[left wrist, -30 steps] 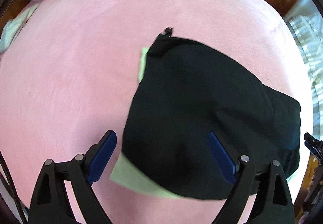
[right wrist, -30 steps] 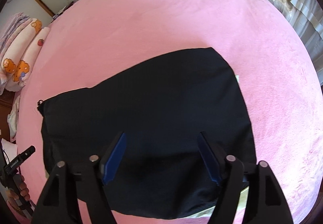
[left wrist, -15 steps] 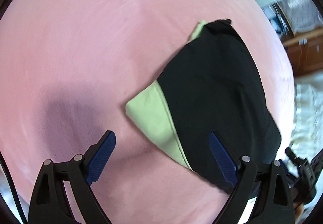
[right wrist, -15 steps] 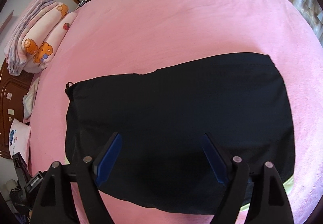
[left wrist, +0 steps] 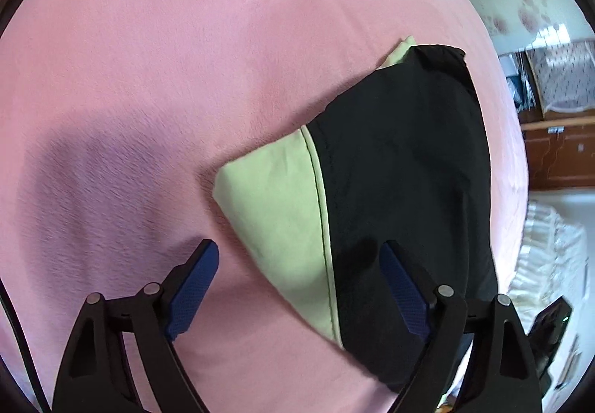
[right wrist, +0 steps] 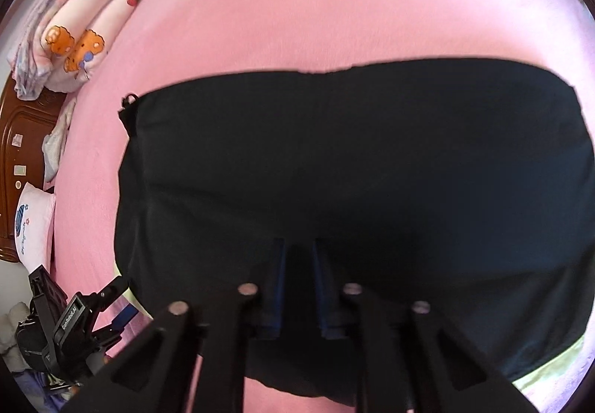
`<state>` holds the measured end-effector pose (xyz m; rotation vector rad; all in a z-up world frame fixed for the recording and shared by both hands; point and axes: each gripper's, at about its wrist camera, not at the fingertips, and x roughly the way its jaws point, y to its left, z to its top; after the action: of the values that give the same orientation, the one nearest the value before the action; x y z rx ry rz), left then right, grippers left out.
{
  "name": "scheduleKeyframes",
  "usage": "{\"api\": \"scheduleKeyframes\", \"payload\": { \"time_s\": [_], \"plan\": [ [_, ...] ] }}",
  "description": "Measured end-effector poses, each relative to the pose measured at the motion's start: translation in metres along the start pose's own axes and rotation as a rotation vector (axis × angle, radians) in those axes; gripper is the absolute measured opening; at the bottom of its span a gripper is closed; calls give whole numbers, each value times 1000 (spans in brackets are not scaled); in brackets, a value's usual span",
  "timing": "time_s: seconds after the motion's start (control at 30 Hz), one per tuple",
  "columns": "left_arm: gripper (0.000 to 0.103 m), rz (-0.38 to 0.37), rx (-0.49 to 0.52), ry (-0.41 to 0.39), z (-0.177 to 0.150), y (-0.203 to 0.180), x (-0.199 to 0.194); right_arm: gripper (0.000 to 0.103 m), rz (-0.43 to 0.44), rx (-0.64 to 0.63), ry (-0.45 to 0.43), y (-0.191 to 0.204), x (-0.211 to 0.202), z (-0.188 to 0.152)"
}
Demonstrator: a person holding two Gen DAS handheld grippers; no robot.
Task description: Fold large clothes
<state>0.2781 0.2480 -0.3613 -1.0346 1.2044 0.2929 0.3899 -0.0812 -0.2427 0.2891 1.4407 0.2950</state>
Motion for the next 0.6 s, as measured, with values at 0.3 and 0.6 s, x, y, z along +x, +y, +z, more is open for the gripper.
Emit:
{"api": "scheduleKeyframes", "payload": {
  "time_s": [0.3,0.6],
  "plan": [
    [82,-18,-54,-16,15,-5,31,0,-24,16,7,-9,24,-6],
    [78,-52,-72,11,29,-10,47,0,-34,102,-14,-22,29,-15]
  ]
}}
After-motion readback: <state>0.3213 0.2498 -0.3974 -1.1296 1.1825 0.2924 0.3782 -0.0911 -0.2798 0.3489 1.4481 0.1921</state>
